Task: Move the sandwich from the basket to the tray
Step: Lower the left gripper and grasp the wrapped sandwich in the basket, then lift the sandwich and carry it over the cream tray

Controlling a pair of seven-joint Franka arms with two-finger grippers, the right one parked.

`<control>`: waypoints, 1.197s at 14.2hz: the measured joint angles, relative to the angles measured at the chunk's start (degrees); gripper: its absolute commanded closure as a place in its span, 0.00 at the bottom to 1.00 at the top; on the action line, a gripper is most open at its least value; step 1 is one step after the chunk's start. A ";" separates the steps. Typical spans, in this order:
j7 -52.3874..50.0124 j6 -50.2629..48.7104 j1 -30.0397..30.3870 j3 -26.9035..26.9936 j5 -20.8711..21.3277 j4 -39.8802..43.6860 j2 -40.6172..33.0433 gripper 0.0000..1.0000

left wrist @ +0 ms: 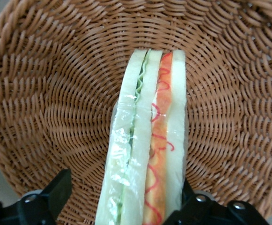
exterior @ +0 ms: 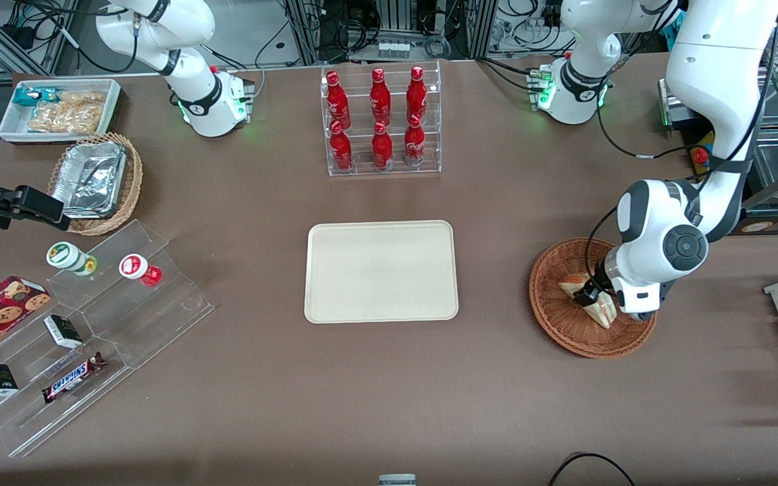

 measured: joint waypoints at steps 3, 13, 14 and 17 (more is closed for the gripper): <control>0.04 0.42 -0.11 -0.02 0.01 0.83 0.27 0.71; -0.16 -18.10 -19.42 -0.85 0.03 19.21 -0.18 0.69; -0.28 -18.10 -22.85 -0.86 0.03 20.86 1.01 0.69; -0.91 -18.02 -31.58 -0.79 0.04 28.86 8.16 0.68</control>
